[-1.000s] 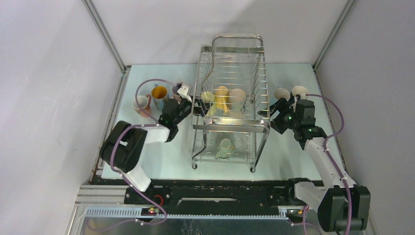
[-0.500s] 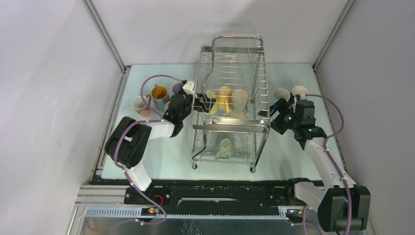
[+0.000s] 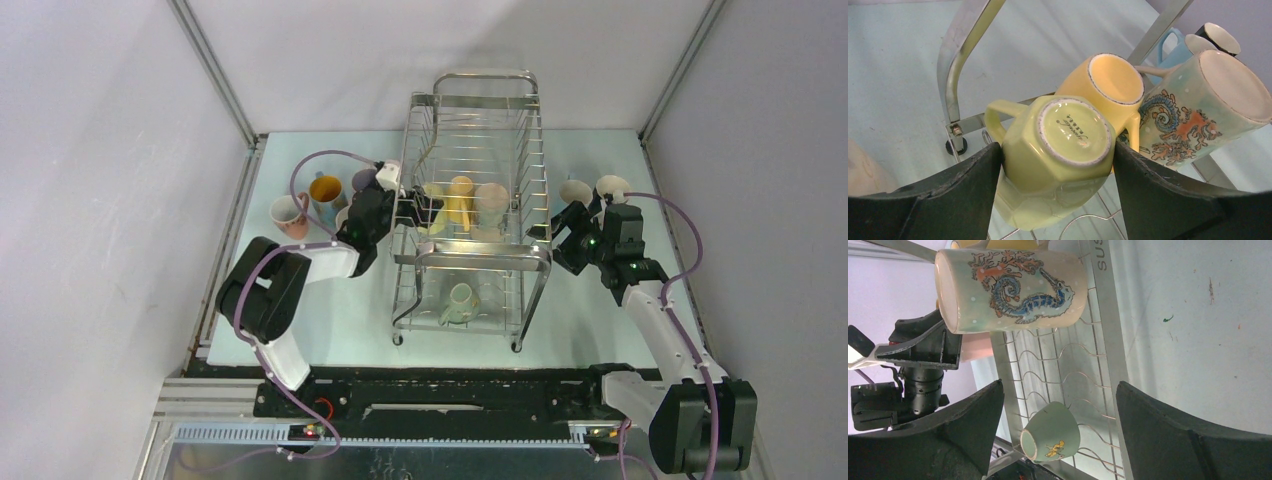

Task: Unload the cups from the dish rack
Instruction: Move the cup to the dish rack.

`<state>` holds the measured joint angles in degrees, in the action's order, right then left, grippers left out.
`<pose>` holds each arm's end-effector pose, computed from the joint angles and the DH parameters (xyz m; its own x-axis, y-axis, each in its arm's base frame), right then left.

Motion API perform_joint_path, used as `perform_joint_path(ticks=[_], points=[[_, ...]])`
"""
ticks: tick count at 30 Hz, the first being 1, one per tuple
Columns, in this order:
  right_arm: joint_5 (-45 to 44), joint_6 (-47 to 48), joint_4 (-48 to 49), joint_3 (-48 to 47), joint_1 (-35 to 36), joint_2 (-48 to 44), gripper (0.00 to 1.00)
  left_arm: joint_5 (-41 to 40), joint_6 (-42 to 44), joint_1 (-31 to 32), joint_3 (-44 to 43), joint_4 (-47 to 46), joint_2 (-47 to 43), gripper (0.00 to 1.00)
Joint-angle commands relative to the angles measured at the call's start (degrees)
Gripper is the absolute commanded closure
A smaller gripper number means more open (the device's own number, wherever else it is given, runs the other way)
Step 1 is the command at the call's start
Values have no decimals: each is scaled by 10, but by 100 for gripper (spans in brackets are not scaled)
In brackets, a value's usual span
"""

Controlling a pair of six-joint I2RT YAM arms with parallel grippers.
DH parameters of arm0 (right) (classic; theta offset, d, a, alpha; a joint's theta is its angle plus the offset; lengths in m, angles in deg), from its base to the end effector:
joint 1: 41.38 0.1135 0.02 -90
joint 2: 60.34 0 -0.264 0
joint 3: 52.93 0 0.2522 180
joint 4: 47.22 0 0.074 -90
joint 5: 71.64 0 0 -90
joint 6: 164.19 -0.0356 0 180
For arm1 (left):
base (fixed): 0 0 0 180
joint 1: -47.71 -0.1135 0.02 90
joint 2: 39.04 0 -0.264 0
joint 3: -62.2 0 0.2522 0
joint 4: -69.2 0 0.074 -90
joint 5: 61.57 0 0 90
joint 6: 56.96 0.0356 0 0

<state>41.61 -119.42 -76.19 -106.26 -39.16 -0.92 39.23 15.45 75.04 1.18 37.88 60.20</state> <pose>0.2231 0.0227 0.2527 -0.6587 0.6272 -0.4155 0.1551 0.6536 0.7408 0.3245 -0.1752 0.2050 -0.2880 -0.1853 -0.9395 0.5552 0.7671 -0.3215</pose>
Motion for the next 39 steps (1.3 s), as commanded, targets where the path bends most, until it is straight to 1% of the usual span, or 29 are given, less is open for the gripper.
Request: perform_joint_path(ticks=[1, 3, 9, 12, 14, 22, 30, 32, 35, 39], points=[[1, 14, 5, 0, -3, -4, 11, 2, -31, 8, -16, 1, -17, 49], [0, 14, 5, 0, -3, -4, 11, 2, -38, 9, -5, -9, -37, 53], [0, 13, 8, 0, -3, 1, 11, 2, -37, 8, 12, -9, -93, 59], [0, 13, 9, 1, -2, 1, 11, 6, -31, 9, 14, 3, -108, 63], [-1, 12, 8, 0, -1, 0, 11, 7, -26, 9, 19, 10, -117, 64], [-2, 7, 20, 8, 4, 1, 11, -9, -16, 11, 70, 13, -159, 65], [-5, -4, 36, 21, 14, -3, 11, -55, -7, 33, 110, 15, -179, 65], [-5, -5, 37, 22, 16, -3, 11, -82, -6, 39, 123, 16, -184, 63], [-4, -5, 39, 22, 19, -2, 11, -106, -8, 48, 138, 16, -188, 59], [-4, -5, 40, 22, 22, -4, 10, -121, -11, 52, 146, 15, -184, 46]])
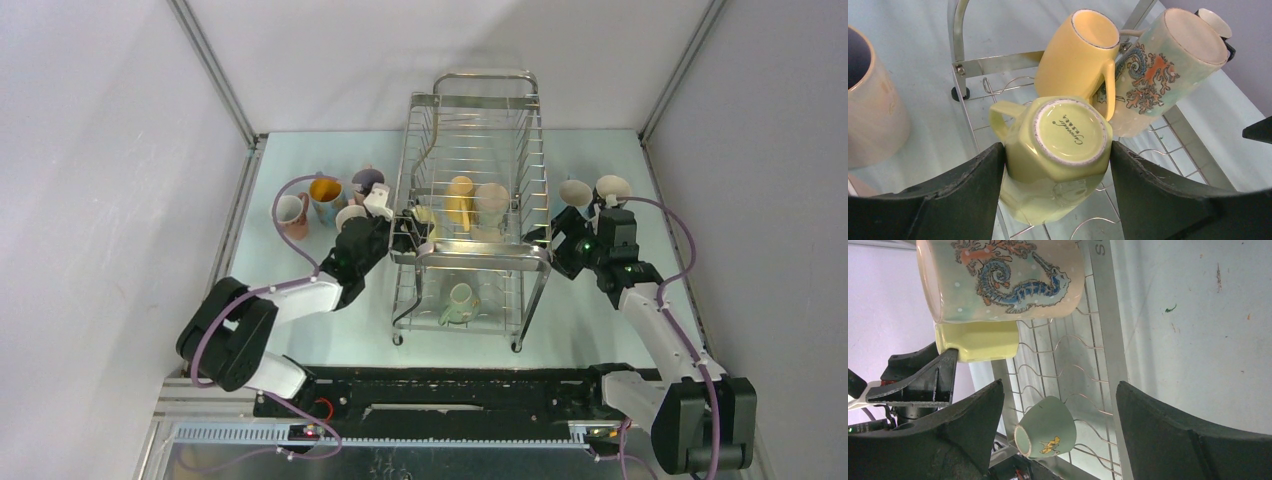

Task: Unload the cups from the dish rack
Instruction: Move the cup to the dish rack.

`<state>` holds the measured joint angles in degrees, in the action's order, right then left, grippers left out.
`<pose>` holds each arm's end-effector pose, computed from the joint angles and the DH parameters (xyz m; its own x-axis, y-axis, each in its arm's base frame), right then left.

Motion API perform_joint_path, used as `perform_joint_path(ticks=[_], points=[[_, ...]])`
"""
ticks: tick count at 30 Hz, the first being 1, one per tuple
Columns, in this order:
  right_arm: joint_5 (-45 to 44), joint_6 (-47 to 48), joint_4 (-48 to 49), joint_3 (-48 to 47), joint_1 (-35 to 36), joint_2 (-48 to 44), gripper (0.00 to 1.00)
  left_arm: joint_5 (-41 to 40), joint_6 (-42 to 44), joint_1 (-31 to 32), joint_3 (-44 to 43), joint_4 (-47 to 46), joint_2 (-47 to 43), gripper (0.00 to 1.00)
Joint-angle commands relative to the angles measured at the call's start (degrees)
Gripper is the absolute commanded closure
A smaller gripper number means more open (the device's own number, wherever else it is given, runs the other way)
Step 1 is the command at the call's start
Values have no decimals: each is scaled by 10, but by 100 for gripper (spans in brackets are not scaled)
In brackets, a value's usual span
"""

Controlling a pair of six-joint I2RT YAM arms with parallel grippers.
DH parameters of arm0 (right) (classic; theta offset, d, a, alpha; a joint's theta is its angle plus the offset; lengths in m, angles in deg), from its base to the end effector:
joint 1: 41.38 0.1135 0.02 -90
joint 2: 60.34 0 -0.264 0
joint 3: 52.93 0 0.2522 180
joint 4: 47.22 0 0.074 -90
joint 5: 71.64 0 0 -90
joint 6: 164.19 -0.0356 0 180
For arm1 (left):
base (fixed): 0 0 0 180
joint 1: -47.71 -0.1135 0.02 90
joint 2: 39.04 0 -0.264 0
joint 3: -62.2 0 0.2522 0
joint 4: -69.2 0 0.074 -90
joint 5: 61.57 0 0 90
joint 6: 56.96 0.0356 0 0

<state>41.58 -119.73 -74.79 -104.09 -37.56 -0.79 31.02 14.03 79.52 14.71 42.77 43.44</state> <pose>0.2207 0.0288 0.2416 -0.6813 0.6119 -0.4017 0.1523 0.6553 0.7399 0.2544 -0.1597 0.2143 -0.3035 -0.1947 -0.9327 0.4925 0.8059 -0.3285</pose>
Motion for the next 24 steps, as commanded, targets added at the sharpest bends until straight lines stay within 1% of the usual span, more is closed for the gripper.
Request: perform_joint_path(ticks=[1, 3, 6, 11, 14, 16, 24], points=[[-4, -2, 25, 1, 7, -5, 10, -37, 4, 7, 10, -35, -15, 42], [-5, -2, 24, 1, 7, -6, 10, -33, 5, 8, 10, -34, -12, 35], [-5, -1, 24, 1, 7, -6, 10, -30, 5, 9, 9, -33, -6, 28], [-3, -2, 29, 0, 8, -4, 9, -30, 5, 10, 6, -28, 1, 20], [-2, -3, 32, 1, 10, -4, 8, -16, 5, 10, 7, -28, 5, 18], [-2, -3, 33, 1, 10, -4, 7, -14, 6, 10, 7, -28, 8, 11], [-1, 0, 34, 1, 12, -2, 5, -6, 12, 11, 4, -23, 21, 10]])
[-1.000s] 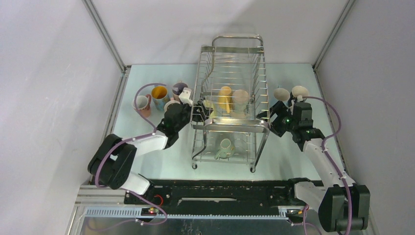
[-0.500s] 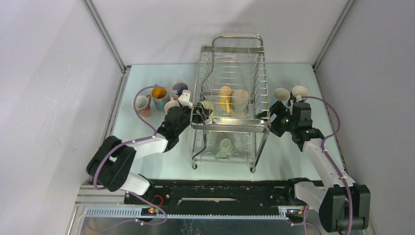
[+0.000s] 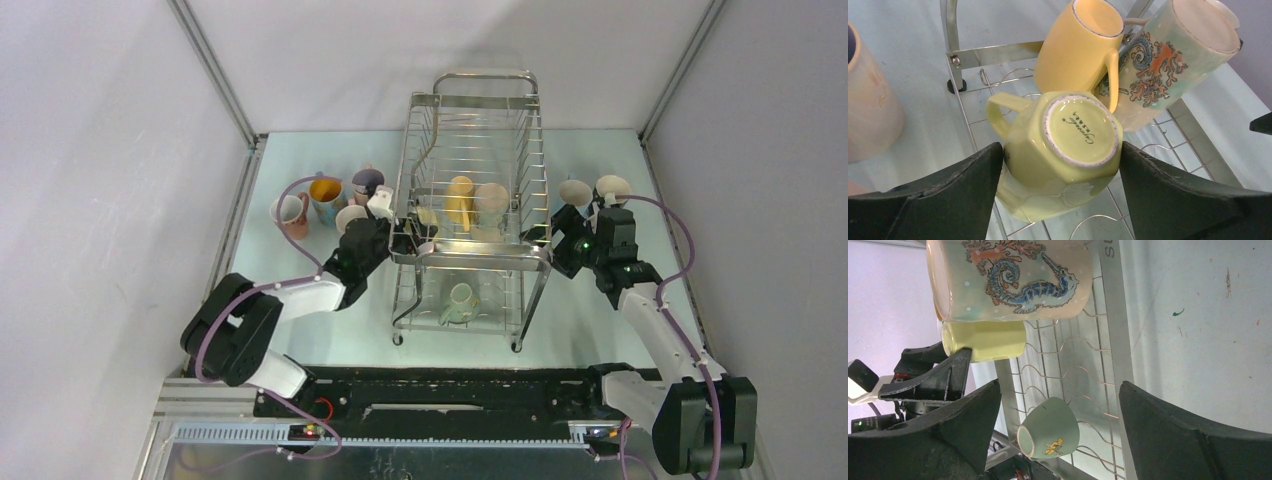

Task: Unload the cups from the dish rack
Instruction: Move the cup to the dish rack.

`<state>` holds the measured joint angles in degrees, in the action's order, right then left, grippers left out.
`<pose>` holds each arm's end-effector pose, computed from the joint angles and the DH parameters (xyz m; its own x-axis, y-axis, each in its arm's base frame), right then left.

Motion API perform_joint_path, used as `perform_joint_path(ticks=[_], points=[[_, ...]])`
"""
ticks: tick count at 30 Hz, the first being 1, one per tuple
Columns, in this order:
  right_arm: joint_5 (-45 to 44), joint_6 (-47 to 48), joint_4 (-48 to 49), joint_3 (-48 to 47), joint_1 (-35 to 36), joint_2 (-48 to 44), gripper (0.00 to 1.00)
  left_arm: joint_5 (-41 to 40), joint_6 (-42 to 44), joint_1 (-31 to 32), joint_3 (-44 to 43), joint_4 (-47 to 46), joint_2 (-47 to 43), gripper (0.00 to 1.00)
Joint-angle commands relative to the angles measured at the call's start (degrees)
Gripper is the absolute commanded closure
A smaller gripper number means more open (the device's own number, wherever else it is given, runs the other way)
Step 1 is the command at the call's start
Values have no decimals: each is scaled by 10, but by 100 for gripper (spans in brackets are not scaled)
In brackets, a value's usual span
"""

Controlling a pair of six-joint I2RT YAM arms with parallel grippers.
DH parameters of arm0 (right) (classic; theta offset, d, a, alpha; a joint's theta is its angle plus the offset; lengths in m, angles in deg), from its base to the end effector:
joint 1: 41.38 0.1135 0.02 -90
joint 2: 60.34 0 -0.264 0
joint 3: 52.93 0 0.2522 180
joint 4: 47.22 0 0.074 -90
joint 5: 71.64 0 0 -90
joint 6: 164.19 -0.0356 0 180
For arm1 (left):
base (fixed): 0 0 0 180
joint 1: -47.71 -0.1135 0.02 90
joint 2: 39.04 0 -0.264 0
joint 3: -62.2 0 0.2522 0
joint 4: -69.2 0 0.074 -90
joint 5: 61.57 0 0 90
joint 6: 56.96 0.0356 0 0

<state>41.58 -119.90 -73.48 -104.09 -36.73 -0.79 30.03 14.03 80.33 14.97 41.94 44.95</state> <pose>0.2216 0.0321 0.2436 -0.6804 0.6047 -0.4140 0.1279 0.6542 0.7454 0.2542 -0.1639 0.2070 -0.3145 -0.1853 -0.9310 0.4861 0.8110 -0.3256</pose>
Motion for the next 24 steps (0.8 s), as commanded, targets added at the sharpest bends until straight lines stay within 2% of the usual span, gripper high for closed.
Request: perform_joint_path(ticks=[1, 12, 17, 21, 24], points=[[-1, 2, 21, 2, 4, -1, 5, 6, 16, 2, 0, -11, 7, 9], [6, 1, 32, 6, 4, 3, 5, 15, 37, 2, -20, 30, 35, 9], [7, 2, 33, 6, 3, 1, 5, 13, 43, 2, -31, 43, 36, 13], [8, 3, 31, 6, 1, 0, 5, 21, 48, 2, -48, 59, 37, 25], [8, 5, 28, 6, -1, -3, 5, 26, 39, 2, -49, 60, 28, 41]])
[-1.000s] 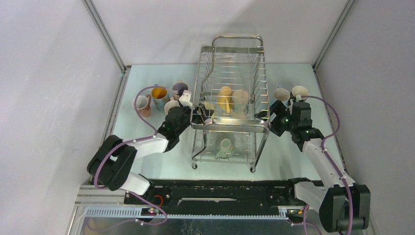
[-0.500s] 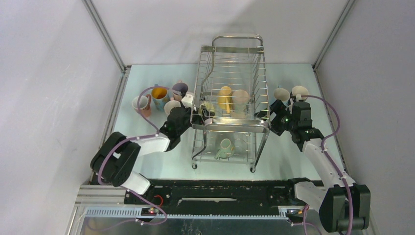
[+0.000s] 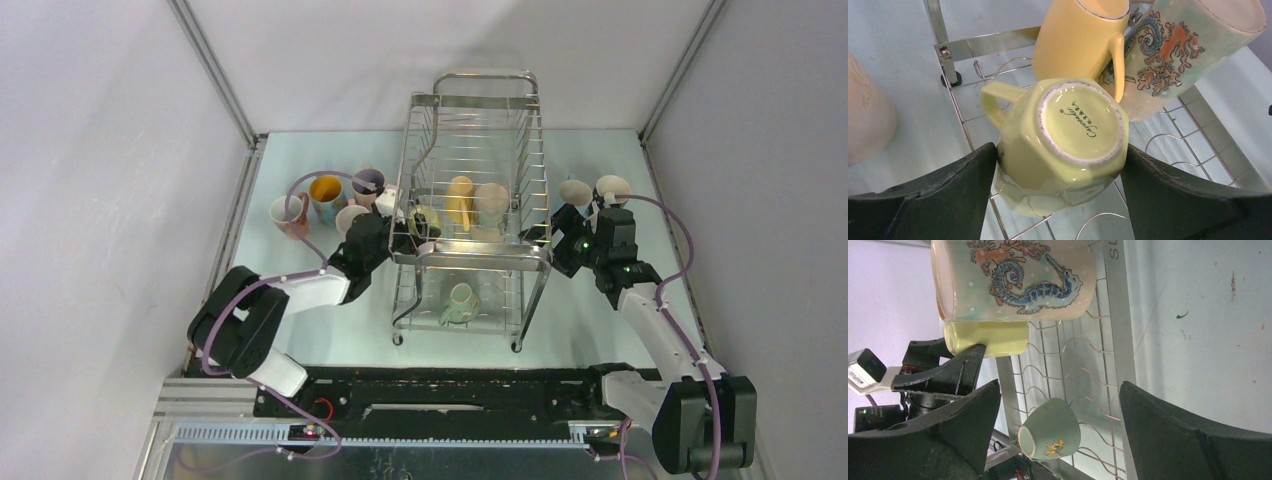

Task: Unload the cups from the dish rack
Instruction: Move the cup to the dish rack.

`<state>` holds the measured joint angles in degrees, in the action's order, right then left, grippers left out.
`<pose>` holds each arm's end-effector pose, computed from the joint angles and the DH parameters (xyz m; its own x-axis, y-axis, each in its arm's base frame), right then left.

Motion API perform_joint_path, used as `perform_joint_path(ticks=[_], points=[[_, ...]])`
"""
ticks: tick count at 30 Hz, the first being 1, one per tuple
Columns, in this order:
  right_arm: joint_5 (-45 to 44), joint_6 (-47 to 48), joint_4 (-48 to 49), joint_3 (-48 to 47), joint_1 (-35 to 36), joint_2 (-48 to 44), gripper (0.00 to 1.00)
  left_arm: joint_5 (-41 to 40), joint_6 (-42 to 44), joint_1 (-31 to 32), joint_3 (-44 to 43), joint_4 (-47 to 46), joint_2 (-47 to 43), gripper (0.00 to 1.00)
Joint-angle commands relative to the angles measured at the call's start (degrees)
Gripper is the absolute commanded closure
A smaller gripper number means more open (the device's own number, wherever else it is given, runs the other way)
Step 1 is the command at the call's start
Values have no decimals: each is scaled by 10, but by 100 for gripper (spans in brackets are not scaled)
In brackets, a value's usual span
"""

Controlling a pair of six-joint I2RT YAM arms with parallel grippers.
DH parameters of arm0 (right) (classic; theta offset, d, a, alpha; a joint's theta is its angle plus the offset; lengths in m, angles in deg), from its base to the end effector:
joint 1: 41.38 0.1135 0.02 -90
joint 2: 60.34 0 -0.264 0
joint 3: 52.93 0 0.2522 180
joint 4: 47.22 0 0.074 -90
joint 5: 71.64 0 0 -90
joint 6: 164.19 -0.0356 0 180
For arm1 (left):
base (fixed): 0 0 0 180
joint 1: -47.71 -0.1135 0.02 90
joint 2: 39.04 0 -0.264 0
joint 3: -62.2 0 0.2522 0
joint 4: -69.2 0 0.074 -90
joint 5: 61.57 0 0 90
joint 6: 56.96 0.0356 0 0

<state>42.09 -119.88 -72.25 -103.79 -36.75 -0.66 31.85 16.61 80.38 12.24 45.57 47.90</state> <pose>0.2226 0.0324 0.2433 -0.6791 0.6022 -0.4197 0.1130 0.6507 0.7509 0.2631 -0.1713 0.2001 -0.3527 -0.1093 -0.9294 0.5087 0.8112 -0.2884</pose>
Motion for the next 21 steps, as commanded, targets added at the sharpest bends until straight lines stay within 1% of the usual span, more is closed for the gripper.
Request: perform_joint_path(ticks=[1, 3, 6, 13, 21], points=[[3, 5, 15, 3, -1, -5, 5, 9, 9, 2, -20, 22, -6, 46], [3, 6, 14, 2, -3, -6, 5, 10, -3, 2, -17, 14, -20, 58], [4, 5, 16, 2, -4, -5, 5, 8, -32, 2, -10, 1, -37, 69], [6, 4, 19, 3, -3, -3, 5, -15, -86, -1, -2, -10, -80, 77], [6, 0, 22, 3, -2, -5, 5, -32, -153, -18, 18, -21, -116, 86]])
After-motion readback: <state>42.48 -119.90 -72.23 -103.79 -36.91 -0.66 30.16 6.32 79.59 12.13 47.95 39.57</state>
